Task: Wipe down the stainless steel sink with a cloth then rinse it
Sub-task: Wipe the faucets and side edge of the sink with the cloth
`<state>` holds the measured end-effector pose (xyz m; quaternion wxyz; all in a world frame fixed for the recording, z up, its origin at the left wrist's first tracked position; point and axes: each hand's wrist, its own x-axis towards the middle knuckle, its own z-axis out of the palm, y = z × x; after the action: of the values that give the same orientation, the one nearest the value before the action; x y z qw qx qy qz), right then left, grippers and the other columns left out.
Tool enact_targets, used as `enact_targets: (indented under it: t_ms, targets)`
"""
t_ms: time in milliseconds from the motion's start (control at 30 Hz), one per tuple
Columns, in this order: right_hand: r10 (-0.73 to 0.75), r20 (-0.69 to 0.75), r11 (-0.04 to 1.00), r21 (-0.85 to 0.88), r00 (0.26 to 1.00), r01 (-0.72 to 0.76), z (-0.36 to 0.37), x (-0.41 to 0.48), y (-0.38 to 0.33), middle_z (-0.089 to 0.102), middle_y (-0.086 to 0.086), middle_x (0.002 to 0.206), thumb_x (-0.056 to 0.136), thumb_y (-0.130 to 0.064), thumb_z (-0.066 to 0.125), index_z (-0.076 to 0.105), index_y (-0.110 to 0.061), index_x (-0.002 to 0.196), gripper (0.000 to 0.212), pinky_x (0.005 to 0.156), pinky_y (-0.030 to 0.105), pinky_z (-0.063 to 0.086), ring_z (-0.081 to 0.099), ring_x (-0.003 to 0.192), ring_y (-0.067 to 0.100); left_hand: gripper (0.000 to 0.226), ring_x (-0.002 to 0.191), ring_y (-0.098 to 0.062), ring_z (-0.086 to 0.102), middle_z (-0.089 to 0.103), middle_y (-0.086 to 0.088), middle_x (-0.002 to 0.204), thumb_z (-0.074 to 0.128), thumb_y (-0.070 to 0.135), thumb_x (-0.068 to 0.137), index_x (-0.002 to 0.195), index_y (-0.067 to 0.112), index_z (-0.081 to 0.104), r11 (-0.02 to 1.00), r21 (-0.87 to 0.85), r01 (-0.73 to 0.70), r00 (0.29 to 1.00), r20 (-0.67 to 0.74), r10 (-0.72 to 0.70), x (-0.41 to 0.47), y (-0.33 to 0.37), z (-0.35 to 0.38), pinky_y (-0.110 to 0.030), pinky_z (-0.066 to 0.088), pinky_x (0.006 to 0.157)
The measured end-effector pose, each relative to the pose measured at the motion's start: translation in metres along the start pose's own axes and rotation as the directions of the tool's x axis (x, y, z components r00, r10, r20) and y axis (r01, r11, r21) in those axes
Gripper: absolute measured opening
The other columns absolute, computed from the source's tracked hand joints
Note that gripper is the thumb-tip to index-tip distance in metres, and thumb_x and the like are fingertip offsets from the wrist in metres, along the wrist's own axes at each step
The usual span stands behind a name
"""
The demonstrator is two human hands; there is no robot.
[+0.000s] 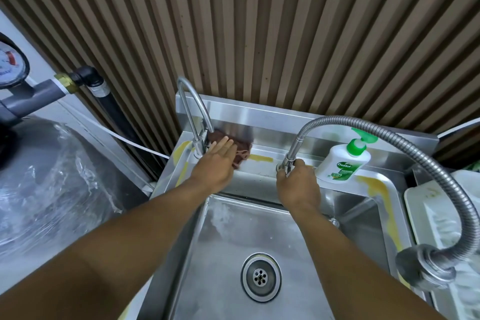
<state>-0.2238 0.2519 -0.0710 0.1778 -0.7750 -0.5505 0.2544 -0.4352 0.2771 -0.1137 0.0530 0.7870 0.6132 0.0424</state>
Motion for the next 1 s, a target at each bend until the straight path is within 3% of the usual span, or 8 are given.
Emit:
enact_targets:
  t_ms: [67, 200, 333, 400, 500, 667, 833, 1000]
  targets:
    - [0.007, 0.000, 1.000, -0.003, 1.000, -0.007, 0.000, 0.000, -0.001, 0.056, 0.011, 0.120, 0.098, -0.037, 0.054, 0.057, -0.015, 0.119, 0.031, 0.081, 0.041, 0.046, 0.060, 0.105, 0.037, 0.063, 0.156, -0.024, 0.006, 0.018, -0.012, 0.167, 0.041, 0.020, 0.098, 0.157, 0.006, 0.023, 1.000, 0.026, 0.009, 1.000, 0.013, -0.009, 0.005, 0.026, 0.003, -0.041, -0.003, 0.126]
    - [0.007, -0.002, 1.000, 0.000, 1.000, -0.007, -0.001, -0.001, -0.001, 0.057, 0.012, 0.120, 0.095, -0.034, 0.055, 0.056, -0.014, 0.120, 0.031, 0.085, 0.043, 0.048, 0.060, 0.108, 0.037, 0.063, 0.155, -0.022, 0.010, 0.020, -0.012, 0.166, 0.044, 0.025, 0.099, 0.156, 0.007, 0.026, 0.988, -0.029, -0.151, 0.987, 0.045, 0.152, 0.004, 0.074, 0.017, -0.038, -0.007, 0.123]
    - [0.005, 0.008, 1.000, 0.001, 1.000, -0.005, -0.001, 0.000, 0.000, 0.056, 0.010, 0.120, 0.096, -0.035, 0.055, 0.055, -0.017, 0.121, 0.031, 0.086, 0.042, 0.047, 0.059, 0.108, 0.035, 0.064, 0.155, -0.019, 0.012, 0.019, -0.008, 0.167, 0.042, 0.027, 0.101, 0.159, 0.010, 0.021, 0.983, -0.011, -0.184, 0.982, 0.046, 0.184, -0.006, 0.061, 0.018, -0.038, -0.004, 0.126]
    - [0.002, 0.011, 1.000, -0.003, 1.000, -0.002, -0.001, 0.001, 0.001, 0.056, 0.009, 0.119, 0.097, -0.036, 0.055, 0.055, -0.017, 0.120, 0.030, 0.083, 0.042, 0.047, 0.060, 0.106, 0.034, 0.065, 0.155, -0.019, 0.009, 0.016, -0.006, 0.168, 0.038, 0.029, 0.101, 0.160, 0.012, 0.016, 0.993, 0.017, -0.117, 0.991, 0.070, 0.115, -0.014, 0.038, 0.016, -0.040, -0.002, 0.126]
    - [-0.001, 0.004, 1.000, 0.006, 1.000, 0.001, 0.000, 0.001, 0.002, 0.057, 0.008, 0.118, 0.098, -0.036, 0.055, 0.056, -0.018, 0.121, 0.030, 0.081, 0.041, 0.047, 0.060, 0.104, 0.033, 0.069, 0.154, -0.021, 0.019, 0.027, -0.008, 0.165, 0.029, 0.033, 0.092, 0.157, 0.009, 0.026, 0.999, -0.001, 0.038, 0.999, 0.007, -0.038, -0.024, 0.011, 0.013, -0.040, 0.002, 0.127]
    - [0.006, 0.004, 1.000, 0.019, 1.000, -0.006, 0.000, -0.001, 0.001, 0.056, 0.009, 0.119, 0.098, -0.035, 0.054, 0.056, -0.017, 0.121, 0.029, 0.081, 0.041, 0.045, 0.059, 0.104, 0.034, 0.068, 0.153, -0.025, 0.019, 0.029, -0.011, 0.163, 0.031, 0.036, 0.095, 0.156, 0.007, 0.027, 0.988, -0.018, 0.151, 0.988, -0.019, -0.152, -0.018, 0.046, 0.016, -0.044, 0.003, 0.126]
    - [0.010, 0.004, 1.000, 0.019, 1.000, -0.010, -0.002, -0.002, 0.000, 0.056, 0.012, 0.124, 0.097, -0.034, 0.053, 0.053, -0.015, 0.121, 0.031, 0.088, 0.042, 0.045, 0.057, 0.113, 0.036, 0.065, 0.155, -0.018, 0.012, 0.022, -0.003, 0.167, 0.043, 0.031, 0.099, 0.158, 0.013, 0.024, 0.995, -0.059, -0.077, 0.997, 0.009, 0.077, -0.002, 0.082, 0.023, -0.042, -0.003, 0.124]
    - [0.007, 0.008, 1.000, 0.016, 1.000, -0.007, 0.000, -0.002, 0.001, 0.057, 0.011, 0.121, 0.097, -0.035, 0.053, 0.054, -0.016, 0.121, 0.030, 0.086, 0.042, 0.046, 0.058, 0.109, 0.035, 0.065, 0.154, -0.016, 0.016, 0.025, 0.000, 0.166, 0.048, 0.028, 0.098, 0.158, 0.016, 0.025, 0.981, -0.039, -0.192, 0.981, 0.025, 0.193, -0.014, 0.043, 0.020, -0.040, 0.002, 0.126]
